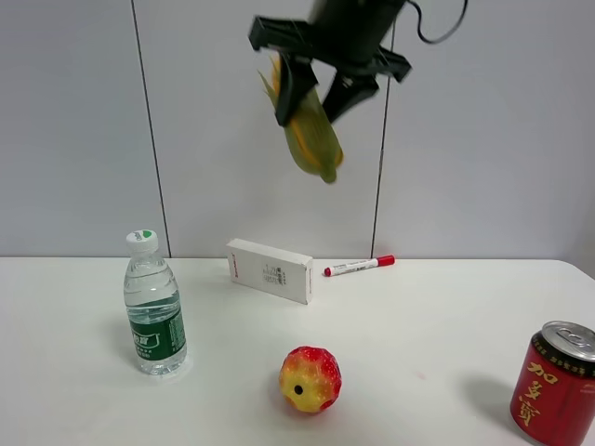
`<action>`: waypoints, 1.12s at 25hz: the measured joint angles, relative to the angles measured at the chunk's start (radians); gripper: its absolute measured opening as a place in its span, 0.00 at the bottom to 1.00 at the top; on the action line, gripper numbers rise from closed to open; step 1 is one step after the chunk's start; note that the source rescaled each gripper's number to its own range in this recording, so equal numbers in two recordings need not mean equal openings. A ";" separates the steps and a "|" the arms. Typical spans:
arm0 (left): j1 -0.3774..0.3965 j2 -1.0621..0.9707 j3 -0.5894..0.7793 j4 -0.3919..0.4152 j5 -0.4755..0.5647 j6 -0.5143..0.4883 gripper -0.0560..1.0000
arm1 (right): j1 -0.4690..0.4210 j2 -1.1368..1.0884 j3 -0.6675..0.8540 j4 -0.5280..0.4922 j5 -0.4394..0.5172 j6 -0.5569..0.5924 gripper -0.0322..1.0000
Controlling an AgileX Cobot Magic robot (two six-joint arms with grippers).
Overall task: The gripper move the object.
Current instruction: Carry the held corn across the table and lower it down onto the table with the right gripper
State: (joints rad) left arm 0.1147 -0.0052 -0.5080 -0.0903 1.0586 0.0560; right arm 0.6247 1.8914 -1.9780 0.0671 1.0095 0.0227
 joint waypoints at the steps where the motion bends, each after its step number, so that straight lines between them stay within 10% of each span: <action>1: 0.000 0.000 0.000 0.000 0.000 0.000 1.00 | 0.020 0.020 -0.064 0.000 0.022 -0.023 0.03; 12: 0.000 0.000 0.000 0.000 0.000 0.000 1.00 | 0.060 0.349 -0.431 -0.015 0.125 -0.127 0.03; 28: 0.000 0.000 0.000 0.000 0.000 0.000 1.00 | 0.060 0.637 -0.437 -0.001 -0.219 0.131 0.03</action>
State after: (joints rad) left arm 0.1147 -0.0052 -0.5080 -0.0903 1.0586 0.0560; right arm 0.6844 2.5282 -2.4155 0.0661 0.7909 0.1537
